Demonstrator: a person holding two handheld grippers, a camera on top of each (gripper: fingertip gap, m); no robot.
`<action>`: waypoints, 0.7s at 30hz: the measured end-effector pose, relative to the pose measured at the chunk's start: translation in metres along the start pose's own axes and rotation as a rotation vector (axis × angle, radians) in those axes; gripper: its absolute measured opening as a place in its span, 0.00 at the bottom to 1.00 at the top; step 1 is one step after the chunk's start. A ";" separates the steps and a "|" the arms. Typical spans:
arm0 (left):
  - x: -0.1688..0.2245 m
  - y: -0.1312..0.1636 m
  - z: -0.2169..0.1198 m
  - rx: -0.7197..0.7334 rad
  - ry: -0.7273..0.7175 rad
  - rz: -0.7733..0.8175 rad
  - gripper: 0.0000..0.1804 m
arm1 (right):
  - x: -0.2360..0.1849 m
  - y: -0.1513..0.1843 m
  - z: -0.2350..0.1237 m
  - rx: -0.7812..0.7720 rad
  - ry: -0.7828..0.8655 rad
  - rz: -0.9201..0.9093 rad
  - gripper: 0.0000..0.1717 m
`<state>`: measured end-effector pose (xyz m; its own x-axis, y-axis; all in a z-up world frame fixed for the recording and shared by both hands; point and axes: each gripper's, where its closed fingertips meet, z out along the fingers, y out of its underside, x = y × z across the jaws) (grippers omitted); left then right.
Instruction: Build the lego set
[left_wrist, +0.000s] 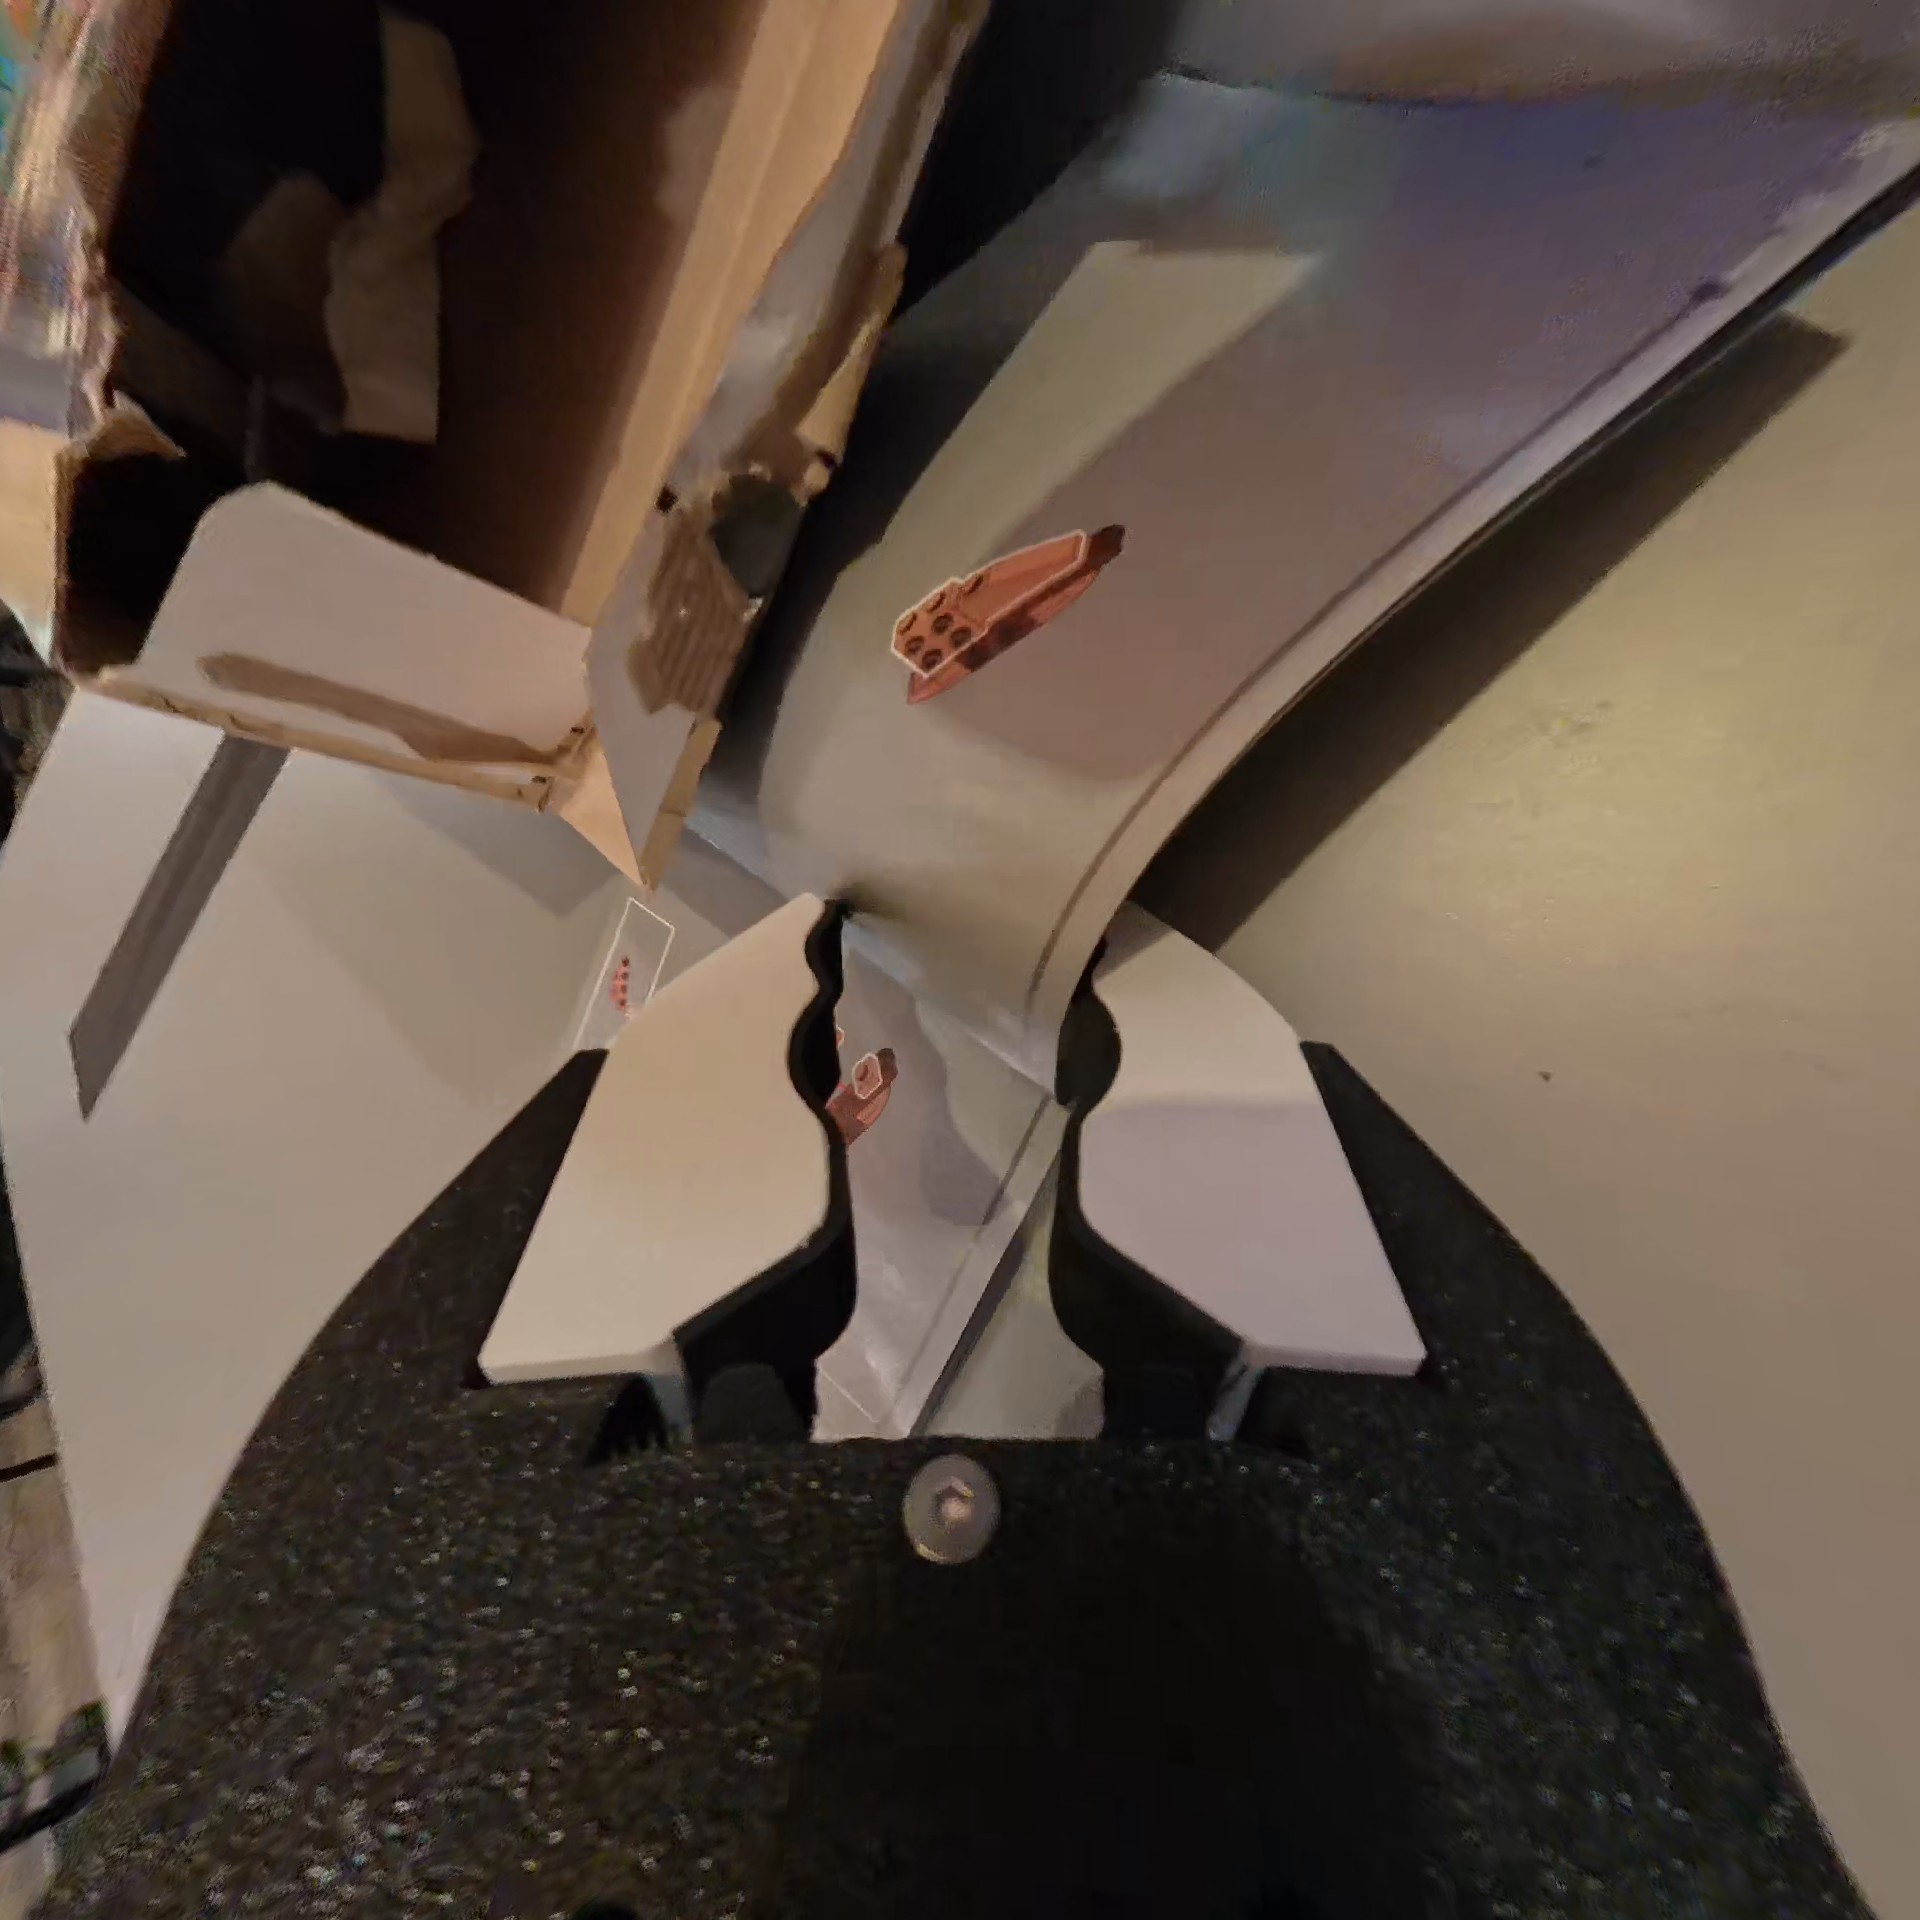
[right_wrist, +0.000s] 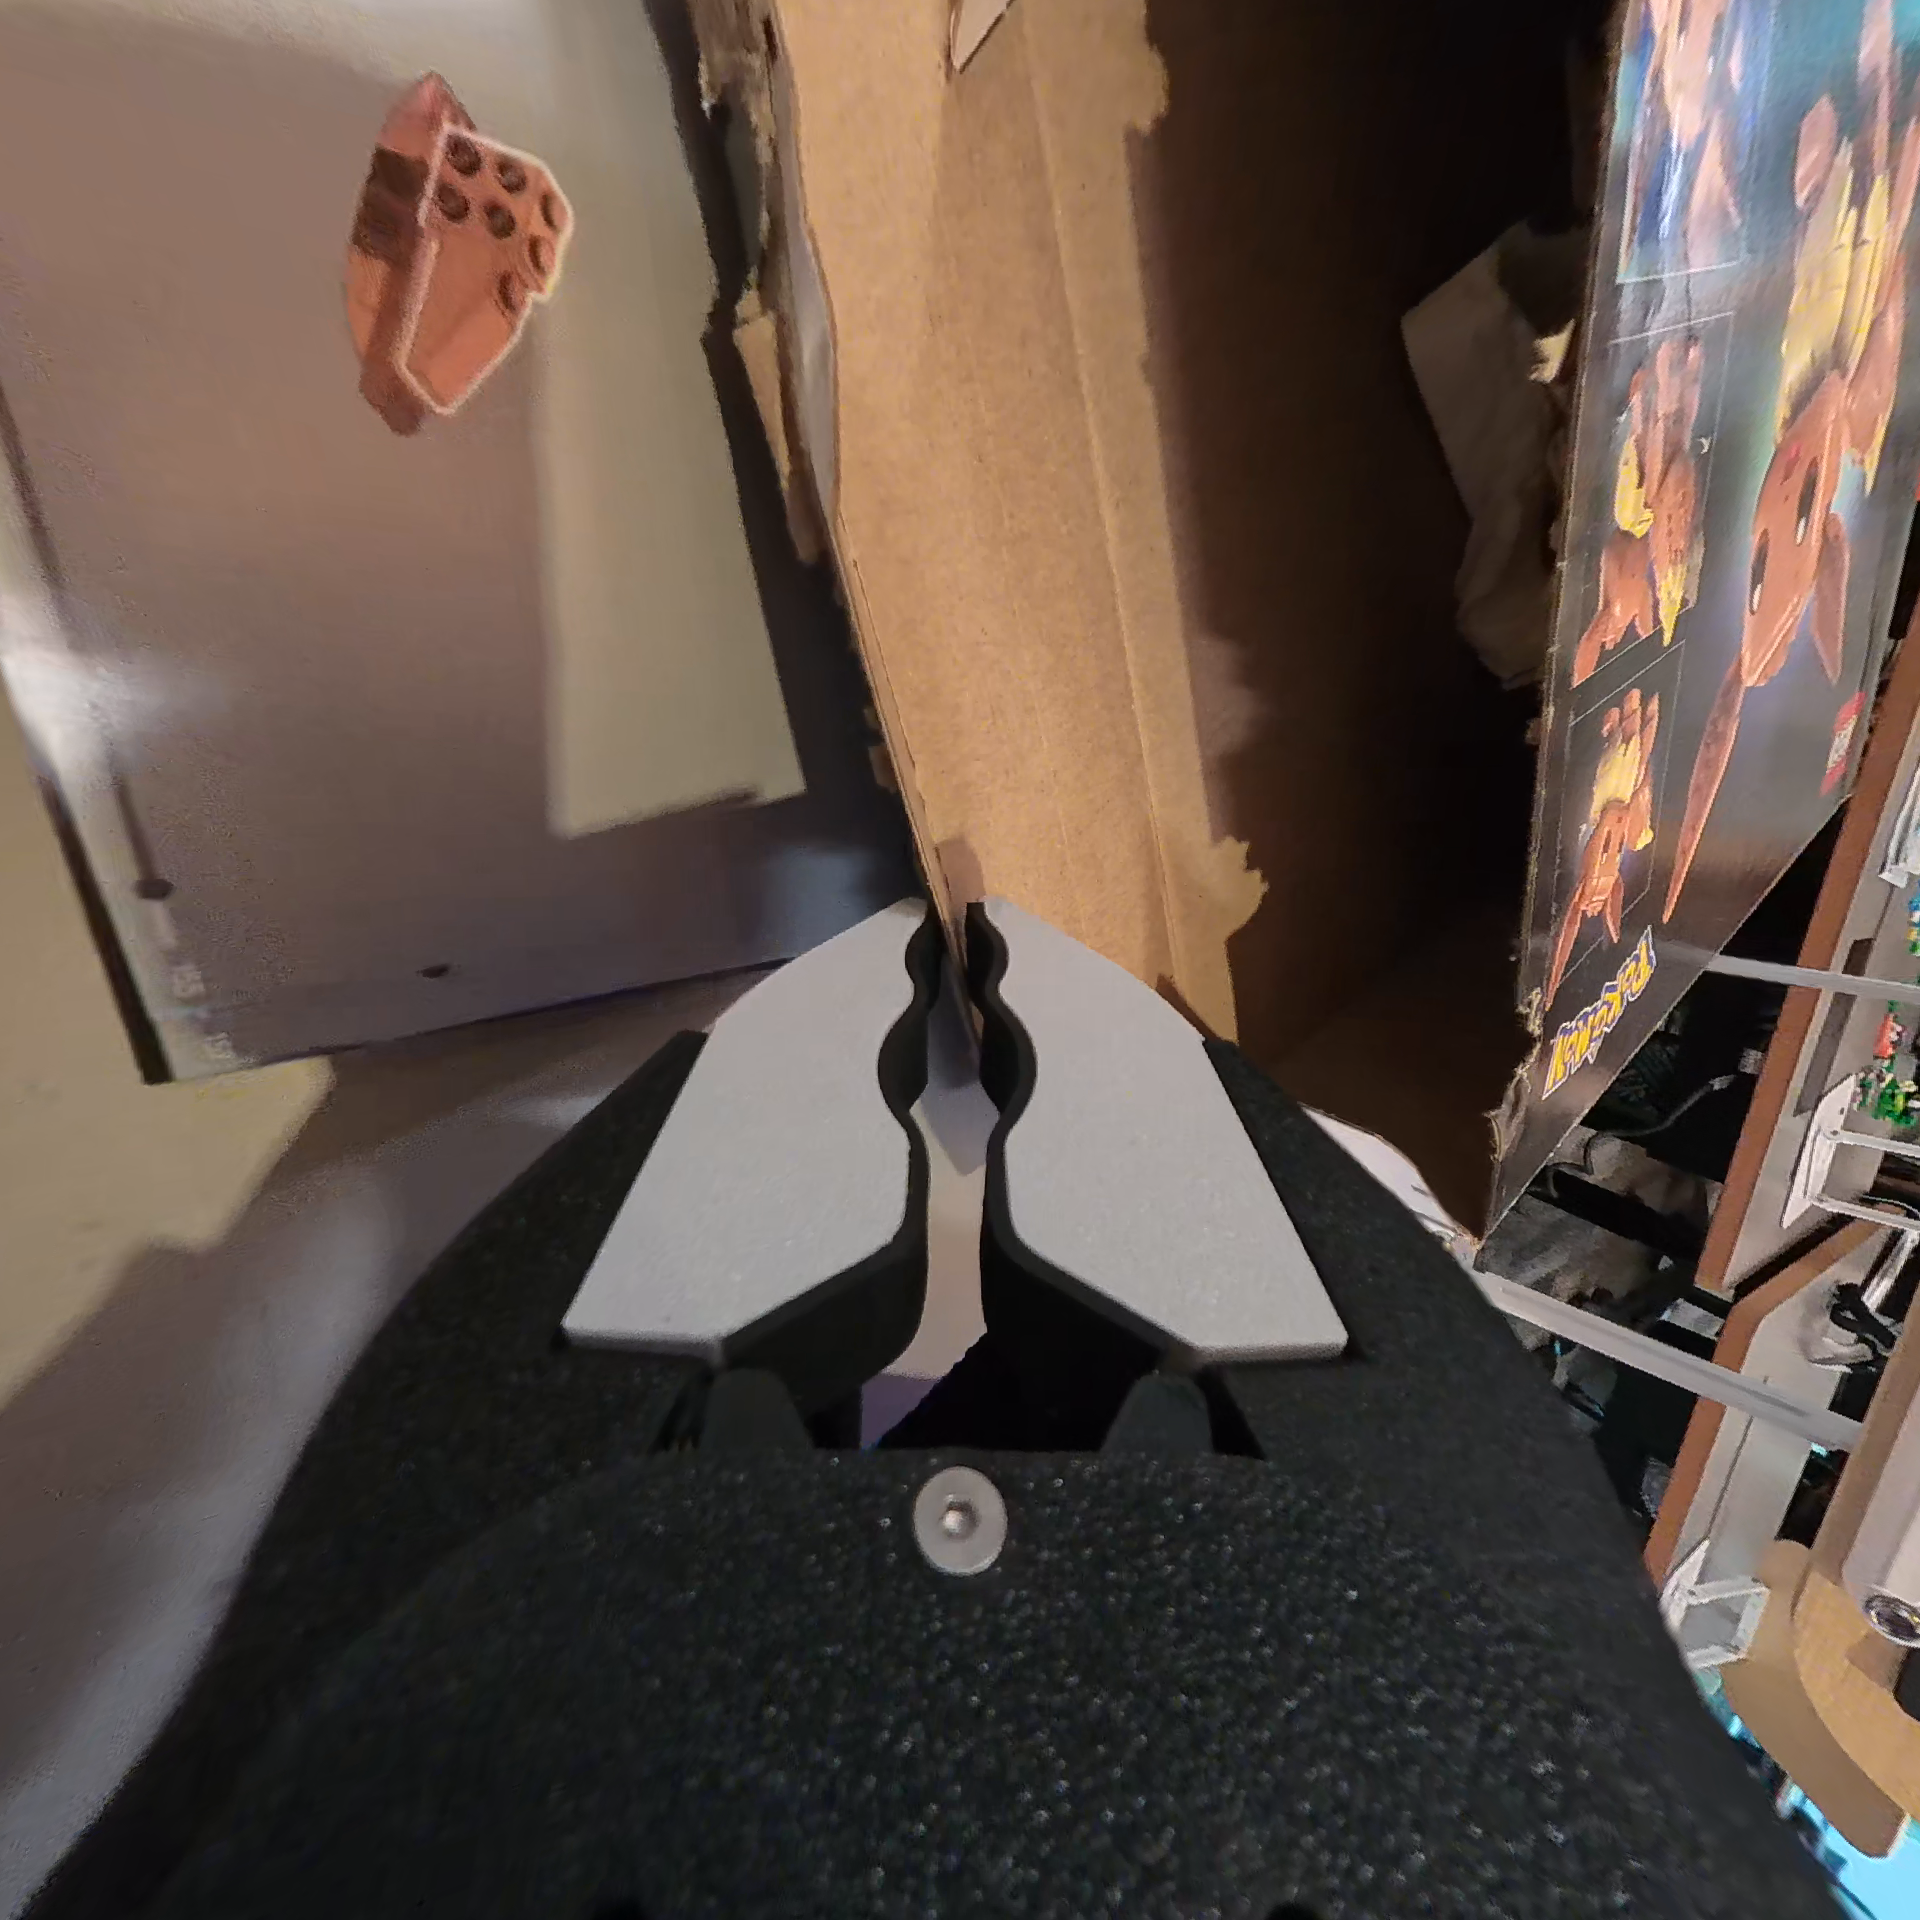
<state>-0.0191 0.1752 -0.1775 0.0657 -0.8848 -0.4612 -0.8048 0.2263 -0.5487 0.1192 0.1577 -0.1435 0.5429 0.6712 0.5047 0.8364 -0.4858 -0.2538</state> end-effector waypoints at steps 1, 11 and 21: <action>-0.002 0.002 0.000 -0.001 0.001 -0.018 0.23 | 0.001 -0.001 0.000 0.002 0.004 0.003 0.02; -0.032 0.031 0.001 -0.077 -0.088 -0.067 0.22 | 0.009 -0.004 -0.001 0.011 0.034 0.043 0.03; -0.029 0.030 -0.004 -0.096 -0.144 -0.029 0.22 | 0.014 -0.007 -0.002 0.021 0.049 0.067 0.03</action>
<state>-0.0473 0.2059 -0.1774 0.1678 -0.8211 -0.5456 -0.8536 0.1559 -0.4971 0.1211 0.1696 -0.1334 0.5943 0.6091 0.5252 0.7997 -0.5169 -0.3054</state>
